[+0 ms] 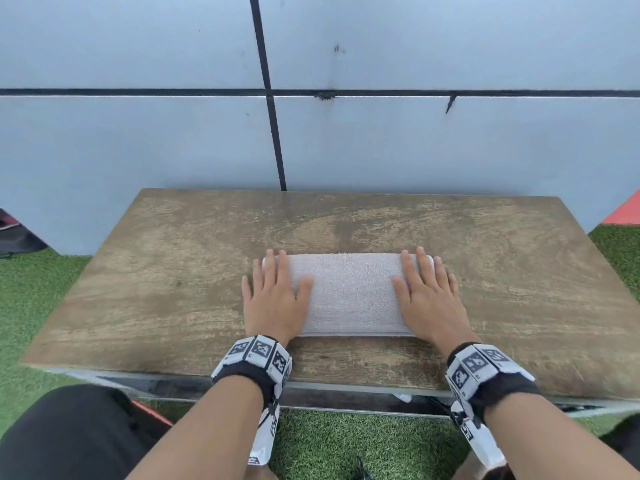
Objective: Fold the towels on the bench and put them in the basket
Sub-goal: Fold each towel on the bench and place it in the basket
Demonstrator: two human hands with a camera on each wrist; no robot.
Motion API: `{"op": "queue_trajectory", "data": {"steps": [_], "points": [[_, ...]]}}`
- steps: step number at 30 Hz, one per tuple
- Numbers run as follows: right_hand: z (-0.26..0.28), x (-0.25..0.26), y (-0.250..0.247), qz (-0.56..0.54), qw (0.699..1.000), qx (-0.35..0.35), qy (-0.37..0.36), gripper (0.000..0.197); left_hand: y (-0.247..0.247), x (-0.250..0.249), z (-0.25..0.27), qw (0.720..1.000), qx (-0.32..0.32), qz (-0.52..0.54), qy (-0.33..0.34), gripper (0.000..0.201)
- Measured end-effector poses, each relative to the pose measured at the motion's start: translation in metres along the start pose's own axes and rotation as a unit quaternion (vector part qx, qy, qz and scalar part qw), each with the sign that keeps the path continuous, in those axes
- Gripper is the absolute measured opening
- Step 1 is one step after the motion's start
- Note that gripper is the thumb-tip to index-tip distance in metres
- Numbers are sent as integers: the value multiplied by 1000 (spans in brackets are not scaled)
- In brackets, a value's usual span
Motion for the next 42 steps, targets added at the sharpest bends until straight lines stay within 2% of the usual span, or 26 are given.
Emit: {"op": "queue_trajectory", "data": {"steps": [2, 4, 7, 8, 12, 15, 20, 22, 24, 26, 28, 29, 31, 32, 33, 34, 36, 37, 39, 42], "points": [[1, 4, -2, 16, 1000, 6, 18, 62, -3, 8, 5, 996, 3, 29, -89, 99], [4, 13, -5, 53, 998, -6, 26, 63, -8, 11, 10, 989, -7, 27, -143, 110], [16, 37, -9, 104, 992, -59, -48, 63, -20, 4, 20, 986, -79, -32, -140, 93], [21, 46, -8, 104, 990, -56, -78, 63, -24, 1, 21, 986, -82, -35, -138, 88], [36, 67, 8, 87, 990, 30, -108, 69, -28, 4, 22, 986, -18, 16, -166, 83], [36, 62, 10, 103, 986, 58, -114, 70, -27, 13, 19, 986, 11, 82, -146, 69], [32, 60, 2, 99, 984, 92, -114, 61, -45, 6, 33, 966, 58, 223, -120, 24], [32, 64, -2, 41, 989, 75, -121, 56, -59, -8, 41, 959, 52, 262, -93, 16], [35, 67, -12, -77, 989, 26, -121, 45, -76, -32, 45, 952, 72, 295, -41, 10], [42, 64, -24, -268, 958, -2, -107, 45, -93, -65, 48, 933, 119, 338, 31, 7], [52, 59, -35, -439, 894, 6, -95, 55, -103, -97, 52, 905, 163, 379, 106, 12], [56, 54, -40, -512, 853, 20, -98, 61, -106, -112, 53, 890, 182, 397, 133, 16], [61, 40, -51, -663, 738, 71, -107, 69, -104, -133, 56, 873, 197, 413, 167, 18], [60, 31, -54, -711, 690, 94, -94, 69, -99, -139, 56, 879, 191, 398, 181, 20], [61, 23, -56, -733, 667, 108, -80, 63, -92, -141, 56, 894, 180, 365, 190, 25], [61, 15, -58, -726, 677, 105, -59, 50, -83, -142, 56, 909, 173, 327, 194, 34], [58, -1, -57, -688, 722, 71, -20, 29, -59, -138, 58, 926, 180, 264, 201, 60], [55, -7, -55, -672, 738, 57, -9, 30, -45, -136, 59, 934, 188, 226, 203, 74], [51, -15, -51, -664, 747, 45, 3, 36, -21, -130, 64, 950, 204, 131, 196, 97], [45, -19, -47, -647, 762, 32, 12, 32, -2, -126, 65, 961, 186, 70, 194, 106]]}}
Point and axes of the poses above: each hand's wrist, its own z-axis away from the middle knuckle, its own y-axis out of the palm, x = y × z, the point moved 3 cm from there along -z, towards the middle knuckle, and after that the axes turned 9 degrees about x, right-handed, at the moved point
